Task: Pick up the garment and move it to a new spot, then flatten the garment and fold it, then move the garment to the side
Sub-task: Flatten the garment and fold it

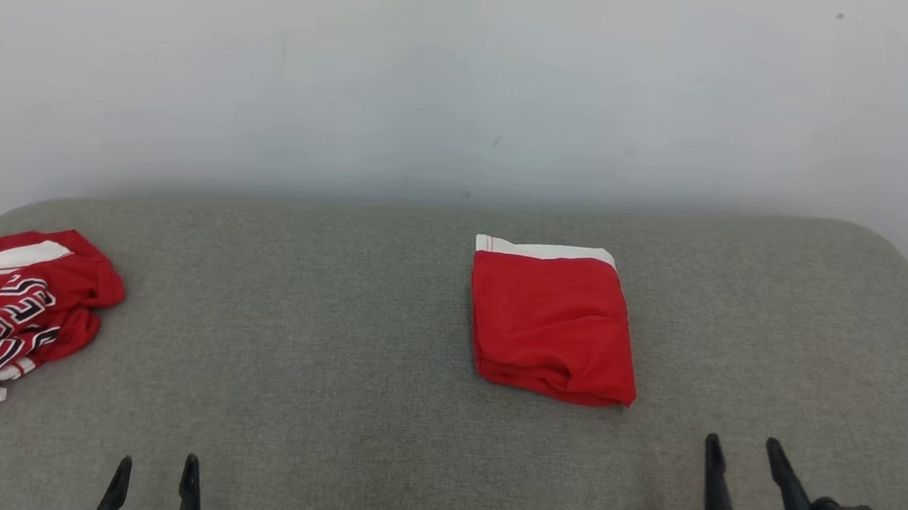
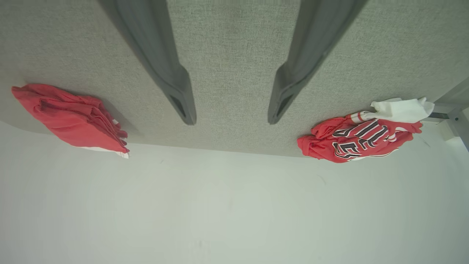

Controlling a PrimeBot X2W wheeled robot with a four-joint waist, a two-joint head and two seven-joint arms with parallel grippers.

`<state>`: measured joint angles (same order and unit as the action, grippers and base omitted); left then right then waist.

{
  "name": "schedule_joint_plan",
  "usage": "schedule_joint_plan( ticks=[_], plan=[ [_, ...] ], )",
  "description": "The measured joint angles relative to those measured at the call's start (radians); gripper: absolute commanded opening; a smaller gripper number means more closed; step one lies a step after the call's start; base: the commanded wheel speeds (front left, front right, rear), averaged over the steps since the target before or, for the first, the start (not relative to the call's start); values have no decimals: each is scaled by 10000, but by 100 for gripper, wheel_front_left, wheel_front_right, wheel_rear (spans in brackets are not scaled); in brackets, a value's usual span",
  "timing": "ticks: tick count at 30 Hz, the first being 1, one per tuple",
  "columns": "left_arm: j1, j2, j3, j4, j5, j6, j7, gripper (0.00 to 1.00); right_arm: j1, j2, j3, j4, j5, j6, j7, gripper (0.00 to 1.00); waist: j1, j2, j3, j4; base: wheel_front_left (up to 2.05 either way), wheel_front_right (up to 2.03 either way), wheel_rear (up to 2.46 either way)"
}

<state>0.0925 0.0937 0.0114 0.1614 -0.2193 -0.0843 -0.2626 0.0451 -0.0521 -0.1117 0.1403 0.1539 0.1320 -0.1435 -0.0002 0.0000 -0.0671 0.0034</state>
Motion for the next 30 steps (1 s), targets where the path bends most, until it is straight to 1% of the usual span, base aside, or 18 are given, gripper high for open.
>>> schedule_joint_plan(
  ticks=[3,5,9,13,16,20,25,30],
  plan=[
    [120,-6,194,75,19,-42,2,100,30,-111,245,52,-441,0,326,100,0,0,-56,-165,0,0,0],
    [121,-6,314,107,65,-90,2,100,43,-334,447,13,-581,0,556,100,1,0,-80,-243,0,0,0],
    [193,-38,502,136,81,-140,0,100,187,-1030,748,-146,-585,0,840,100,2,0,-103,-345,0,0,0],
    [240,-92,552,178,173,-217,0,100,333,-1576,966,-353,-454,0,997,100,1,0,-77,-369,0,0,0],
    [247,-132,546,188,267,-253,0,100,390,-1756,980,-499,-290,0,1037,100,1,0,-59,-371,0,0,0],
    [255,-163,550,222,318,-301,2,100,430,-1762,903,-591,-121,0,943,100,2,0,-19,-347,0,0,0],
    [263,-203,612,268,347,-314,0,100,431,-1442,911,-673,-44,0,851,100,1,0,10,-279,0,0,0],
    [267,-222,665,288,362,-362,0,100,430,-1287,918,-706,-42,0,813,100,2,0,36,-247,0,0,0]
  ],
)
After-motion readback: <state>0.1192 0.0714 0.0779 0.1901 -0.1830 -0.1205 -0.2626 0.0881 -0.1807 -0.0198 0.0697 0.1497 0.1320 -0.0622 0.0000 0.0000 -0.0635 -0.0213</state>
